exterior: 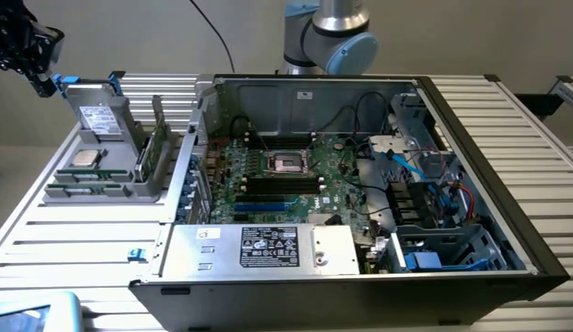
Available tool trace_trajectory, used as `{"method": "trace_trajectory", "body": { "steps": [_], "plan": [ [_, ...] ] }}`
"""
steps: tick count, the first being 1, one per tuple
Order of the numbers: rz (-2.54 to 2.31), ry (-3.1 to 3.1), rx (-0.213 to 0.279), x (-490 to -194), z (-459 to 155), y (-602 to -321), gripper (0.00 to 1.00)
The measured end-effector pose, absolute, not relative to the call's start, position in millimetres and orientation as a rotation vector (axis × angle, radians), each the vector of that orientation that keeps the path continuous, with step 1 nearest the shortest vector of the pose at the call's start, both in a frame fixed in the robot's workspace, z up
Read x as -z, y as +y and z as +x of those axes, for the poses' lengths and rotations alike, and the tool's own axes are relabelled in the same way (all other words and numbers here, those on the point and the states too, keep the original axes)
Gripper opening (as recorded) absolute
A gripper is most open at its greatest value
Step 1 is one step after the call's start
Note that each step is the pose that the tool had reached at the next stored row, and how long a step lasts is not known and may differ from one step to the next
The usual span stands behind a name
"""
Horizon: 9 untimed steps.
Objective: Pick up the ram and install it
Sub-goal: 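Pick up the ram and move it above insertion slot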
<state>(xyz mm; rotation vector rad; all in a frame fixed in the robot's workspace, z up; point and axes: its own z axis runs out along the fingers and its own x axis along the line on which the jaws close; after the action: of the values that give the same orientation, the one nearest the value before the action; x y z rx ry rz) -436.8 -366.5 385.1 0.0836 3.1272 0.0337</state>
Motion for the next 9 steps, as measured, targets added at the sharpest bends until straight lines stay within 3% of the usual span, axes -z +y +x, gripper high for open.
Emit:
{"method": "trace_trajectory", "body": {
  "steps": [9],
  "plan": [
    [-0.017, 3.129, -0.034, -385.1, -436.9, -366.5, 0.11]
  ]
}}
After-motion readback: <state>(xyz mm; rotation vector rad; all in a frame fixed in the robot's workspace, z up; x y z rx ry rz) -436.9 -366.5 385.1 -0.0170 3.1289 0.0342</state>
